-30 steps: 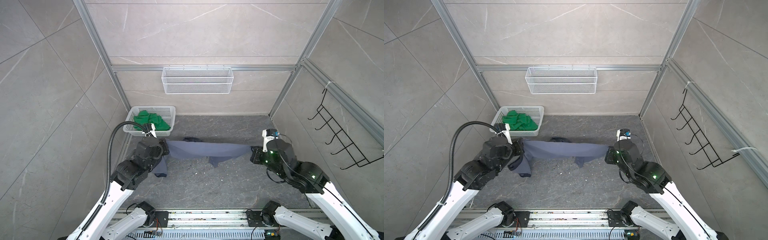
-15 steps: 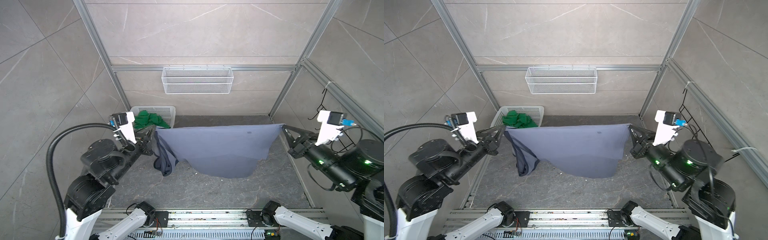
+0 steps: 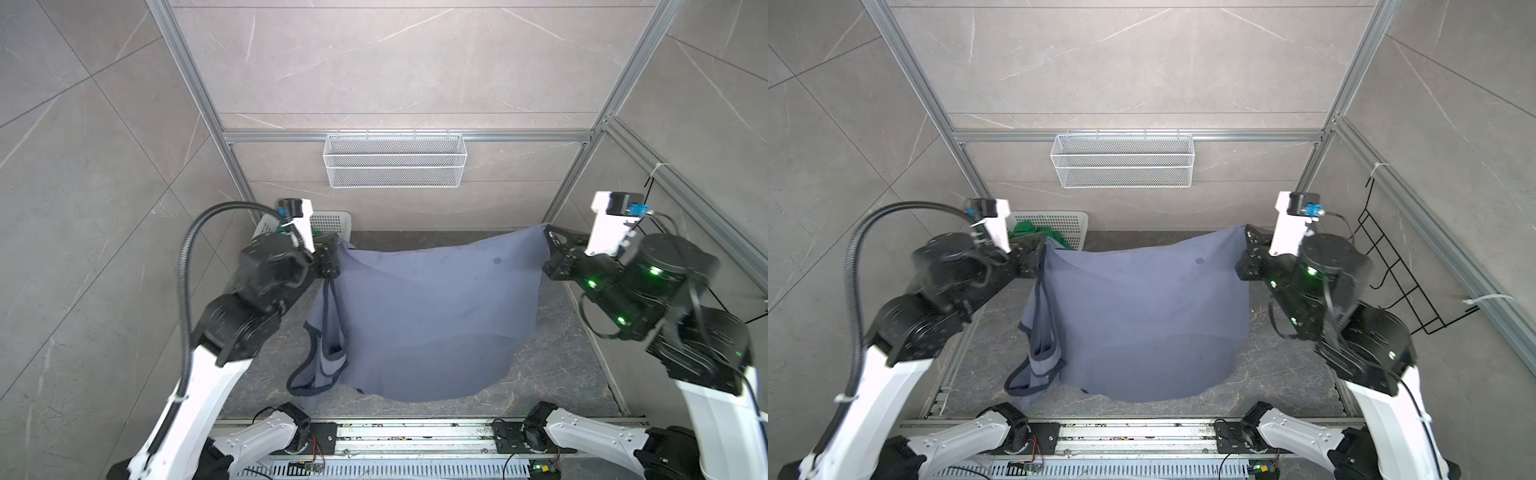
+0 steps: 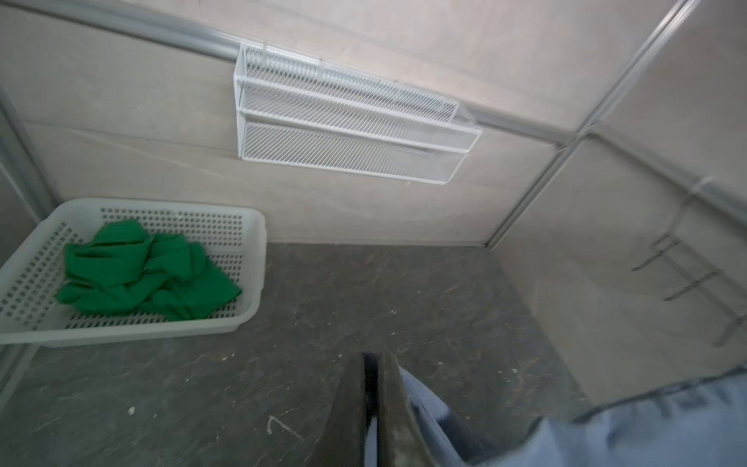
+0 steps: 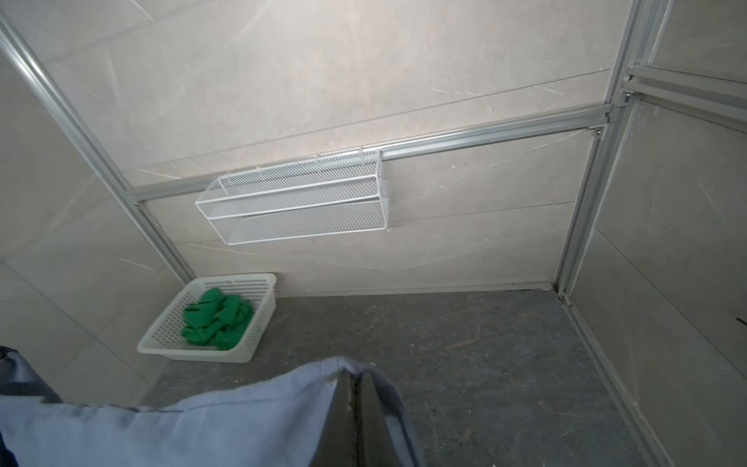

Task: Fold and stack the tank tops
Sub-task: 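Lift the tank top high with both grippers, holding strap and hem, then swing the held tank top away from the robot with both grippers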

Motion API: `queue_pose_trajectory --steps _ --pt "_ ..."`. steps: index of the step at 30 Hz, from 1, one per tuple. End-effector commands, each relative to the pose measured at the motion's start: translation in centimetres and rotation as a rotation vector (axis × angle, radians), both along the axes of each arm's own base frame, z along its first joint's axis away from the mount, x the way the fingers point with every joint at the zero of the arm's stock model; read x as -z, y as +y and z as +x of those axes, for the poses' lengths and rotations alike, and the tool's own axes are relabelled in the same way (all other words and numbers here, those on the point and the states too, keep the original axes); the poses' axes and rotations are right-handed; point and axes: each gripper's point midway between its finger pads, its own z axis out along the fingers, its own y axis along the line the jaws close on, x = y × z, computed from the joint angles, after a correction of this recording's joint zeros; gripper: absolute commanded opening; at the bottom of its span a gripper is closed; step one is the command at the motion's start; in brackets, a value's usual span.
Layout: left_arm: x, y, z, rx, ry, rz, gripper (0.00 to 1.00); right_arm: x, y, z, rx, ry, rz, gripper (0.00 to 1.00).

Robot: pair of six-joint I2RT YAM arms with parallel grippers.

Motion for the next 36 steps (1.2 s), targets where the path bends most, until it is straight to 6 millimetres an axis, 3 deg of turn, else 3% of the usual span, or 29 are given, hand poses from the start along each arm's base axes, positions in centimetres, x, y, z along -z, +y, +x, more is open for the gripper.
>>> queue_pose_trajectory --steps 1,7,17,20,23,26,29,33,36 --pt "-3.1 1.1 0.4 -0.057 -0.093 -0.004 0.0 -1.4 -1.1 0.4 0.07 -0.049 -0.037 0.0" --pt "-7.5 0.9 -3.6 0.082 -0.244 -0.109 0.0 -4.6 -1.8 -3.6 -0.059 -0.162 0.05 0.0" --pt "-13.5 2.7 -13.8 0.32 -0.494 -0.238 0.0 -8.5 -5.4 -12.4 -0.228 -0.336 0.203 0.0" --pt "-15.0 2.3 -16.5 0.423 -0.539 -0.281 0.0 -9.3 -5.7 -14.1 -0.277 -0.354 0.246 0.0" --pt "-15.8 1.3 -17.4 0.512 -0.541 -0.323 0.0 -9.5 -4.9 -14.3 -0.323 -0.347 0.267 0.0" --pt "-15.4 -0.1 -16.2 0.539 -0.499 -0.329 0.0 -9.0 -4.0 -12.8 -0.308 -0.307 0.257 0.0" --pt "-13.6 -0.2 -12.4 0.418 -0.43 -0.288 0.0 -7.7 -4.1 -10.2 -0.201 -0.271 0.222 0.0" --pt "-8.2 -0.8 -4.6 0.199 -0.276 -0.152 0.0 -4.1 -4.0 -5.0 -0.002 -0.189 0.096 0.0" --pt "-2.7 -1.8 1.3 0.062 -0.134 -0.04 0.0 -0.5 -2.7 -0.4 0.121 -0.105 -0.038 0.0"
